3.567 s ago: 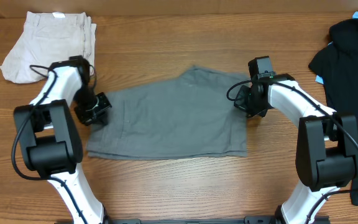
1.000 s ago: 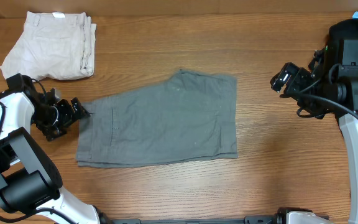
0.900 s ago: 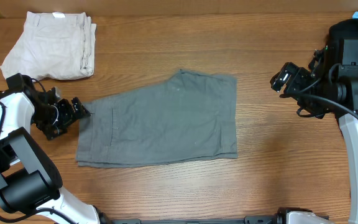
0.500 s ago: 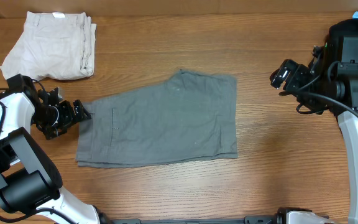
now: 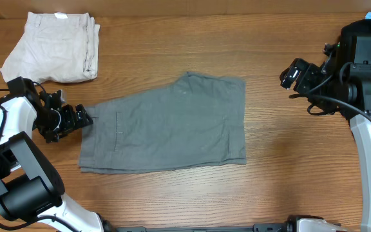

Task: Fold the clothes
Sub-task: 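Grasp the shorts' left waistband corner with the left gripper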

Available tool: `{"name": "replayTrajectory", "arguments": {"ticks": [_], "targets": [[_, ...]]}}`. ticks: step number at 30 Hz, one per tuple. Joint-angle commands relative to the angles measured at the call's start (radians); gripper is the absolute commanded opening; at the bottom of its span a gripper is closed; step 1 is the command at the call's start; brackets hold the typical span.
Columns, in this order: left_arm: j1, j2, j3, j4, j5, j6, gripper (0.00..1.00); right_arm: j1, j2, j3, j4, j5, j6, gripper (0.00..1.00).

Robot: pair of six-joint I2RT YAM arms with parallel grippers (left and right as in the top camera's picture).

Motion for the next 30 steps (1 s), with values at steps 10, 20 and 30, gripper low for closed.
{"name": "replayTrajectory", "arguments": {"ticks": [10, 20, 30], "targets": [[-0.006, 0.006, -0.005, 0.019, 0.056, 0.019, 0.96, -0.003, 0.001, 0.007, 0.015, 0.005, -0.020, 1.00], [-0.006, 0.097, -0.005, 0.008, 0.109, 0.074, 0.99, -0.003, 0.001, 0.007, 0.014, 0.005, -0.021, 1.00], [-0.006, 0.152, -0.005, 0.003, 0.109, 0.079, 0.85, -0.003, 0.001, 0.007, 0.015, 0.005, -0.020, 1.00]]}}
